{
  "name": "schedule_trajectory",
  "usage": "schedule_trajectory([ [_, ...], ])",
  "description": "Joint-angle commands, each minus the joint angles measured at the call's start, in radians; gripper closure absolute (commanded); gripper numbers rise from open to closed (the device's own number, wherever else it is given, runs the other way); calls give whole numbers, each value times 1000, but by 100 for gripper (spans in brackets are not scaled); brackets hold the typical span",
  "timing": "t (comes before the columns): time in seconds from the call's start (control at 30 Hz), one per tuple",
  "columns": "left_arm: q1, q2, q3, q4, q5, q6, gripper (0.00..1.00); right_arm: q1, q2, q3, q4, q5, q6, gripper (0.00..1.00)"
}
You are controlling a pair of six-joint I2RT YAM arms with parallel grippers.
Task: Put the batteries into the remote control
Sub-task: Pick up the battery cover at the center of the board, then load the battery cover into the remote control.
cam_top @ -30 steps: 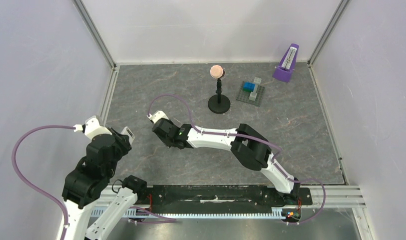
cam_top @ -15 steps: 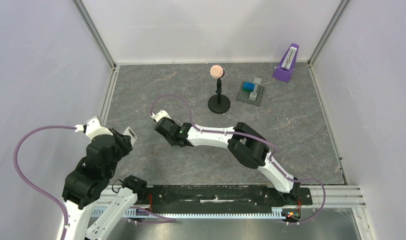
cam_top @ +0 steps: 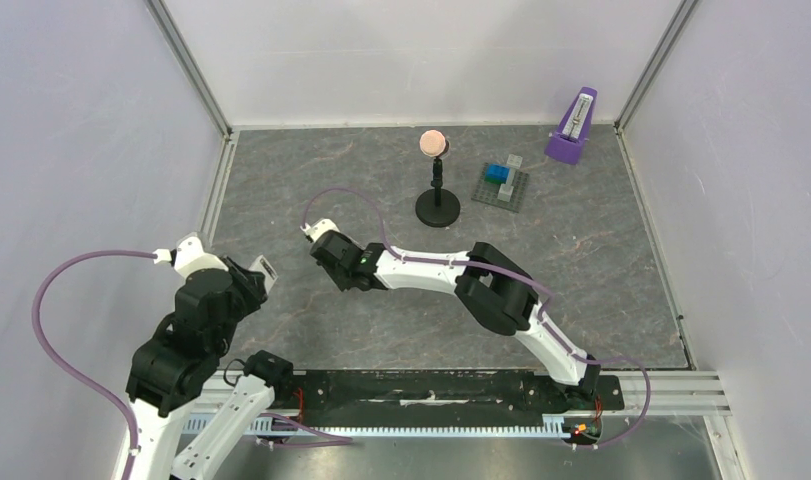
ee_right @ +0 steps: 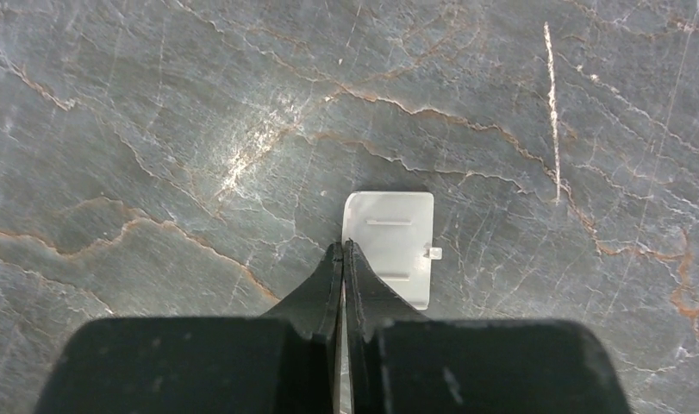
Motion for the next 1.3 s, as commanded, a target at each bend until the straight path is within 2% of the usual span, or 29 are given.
schedule_trajectory([
  [0.0, 2, -3, 18, 41, 31, -40, 98, -41, -30, -51, 37, -60, 71, 100],
  [0.23, 2, -4, 31, 77, 111, -45, 98, -104, -250, -176, 110, -154, 195, 100],
  [0.5, 2, 3, -94, 281, 403, -94, 98, -163, -616, -395, 119, -248, 317, 100],
  [0.67, 3, 23, -248, 597, 639, -193, 98, -207, -873, -558, 163, -302, 401, 100],
  [0.77, 3, 65, -355, 873, 791, -295, 98, -218, -986, -603, 181, -351, 451, 100],
  [0.9, 2, 133, -469, 1247, 919, -472, 98, -230, -1101, -664, 244, -436, 571, 100],
  [1.1, 3, 215, -532, 1527, 992, -646, 98, -241, -1197, -802, 508, -579, 814, 100],
  [1.27, 3, 243, -587, 1707, 1058, -756, 98, -259, -1228, -861, 604, -643, 903, 100],
])
